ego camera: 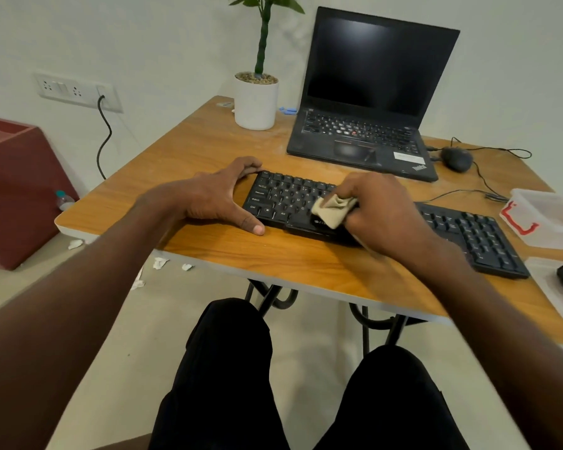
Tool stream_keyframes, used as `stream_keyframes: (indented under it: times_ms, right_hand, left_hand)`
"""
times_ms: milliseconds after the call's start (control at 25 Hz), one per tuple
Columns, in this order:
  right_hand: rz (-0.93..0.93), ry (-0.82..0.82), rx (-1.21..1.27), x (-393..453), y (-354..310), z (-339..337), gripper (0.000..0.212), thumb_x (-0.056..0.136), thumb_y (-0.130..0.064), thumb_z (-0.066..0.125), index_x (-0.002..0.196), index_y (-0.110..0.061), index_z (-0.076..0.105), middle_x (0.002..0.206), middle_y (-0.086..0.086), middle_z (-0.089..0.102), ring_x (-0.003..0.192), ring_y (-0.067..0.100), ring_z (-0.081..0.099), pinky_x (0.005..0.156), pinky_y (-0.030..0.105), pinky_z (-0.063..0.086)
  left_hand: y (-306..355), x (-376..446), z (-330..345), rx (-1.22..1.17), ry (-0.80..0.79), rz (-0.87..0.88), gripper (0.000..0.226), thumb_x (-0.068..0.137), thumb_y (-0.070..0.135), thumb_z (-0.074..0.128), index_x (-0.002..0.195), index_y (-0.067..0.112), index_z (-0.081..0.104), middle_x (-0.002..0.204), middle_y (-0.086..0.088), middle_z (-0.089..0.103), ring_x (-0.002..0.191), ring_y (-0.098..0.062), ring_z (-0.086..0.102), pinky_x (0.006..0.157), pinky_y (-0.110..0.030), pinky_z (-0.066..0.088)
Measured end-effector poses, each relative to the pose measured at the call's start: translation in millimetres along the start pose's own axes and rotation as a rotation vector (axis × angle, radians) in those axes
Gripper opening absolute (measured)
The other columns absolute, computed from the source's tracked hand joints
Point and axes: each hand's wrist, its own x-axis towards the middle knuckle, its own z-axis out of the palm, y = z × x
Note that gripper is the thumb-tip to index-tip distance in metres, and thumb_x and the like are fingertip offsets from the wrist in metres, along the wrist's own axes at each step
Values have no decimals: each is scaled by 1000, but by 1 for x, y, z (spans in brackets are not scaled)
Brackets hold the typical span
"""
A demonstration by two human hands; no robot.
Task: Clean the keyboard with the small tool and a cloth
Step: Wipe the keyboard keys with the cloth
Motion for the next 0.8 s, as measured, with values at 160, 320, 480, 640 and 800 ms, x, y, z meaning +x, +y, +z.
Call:
stream_keyframes:
  times_ms: [160,320,480,640,800]
  right_hand:
    - [-143,47,75,19,-42,27,41,83,-4,68,118,-23,78,110,-3,71,103,24,64,80,40,55]
    - [-96,56,-101,14,-29,25,41,87,-7,69,123,-26,75,108,-1,72,102,26,64,68,40,51]
    - [24,17,-155,-6,-12,6,42,89,-7,69,127,-26,73,114,1,71,105,28,64,69,38,48]
    - [-4,98,-131,8,-33,13,38,91,-8,67,125,-23,73,114,4,71,105,29,64,69,36,46]
    - [-121,75,-126,29,-48,26,39,90,-9,69,122,-31,75,115,-1,71,108,28,64,73,38,52]
  left_hand:
    - [2,-1,0,1,7,-2,139,39,84,92,152,61,13,167,17,29,147,-22,38,122,-55,36]
    - [0,-1,0,-17,2,-1,140,38,83,92,152,60,13,166,16,31,144,-23,41,120,-55,39]
    - [1,-1,-1,-11,-11,-2,140,40,82,92,153,59,12,164,17,31,142,-23,42,120,-55,37]
    - [1,-1,-1,4,8,-14,139,39,84,91,152,60,12,161,17,35,142,-26,43,121,-57,36]
    - [0,0,0,14,17,-20,140,37,87,90,151,63,12,164,13,35,144,-27,42,120,-58,36]
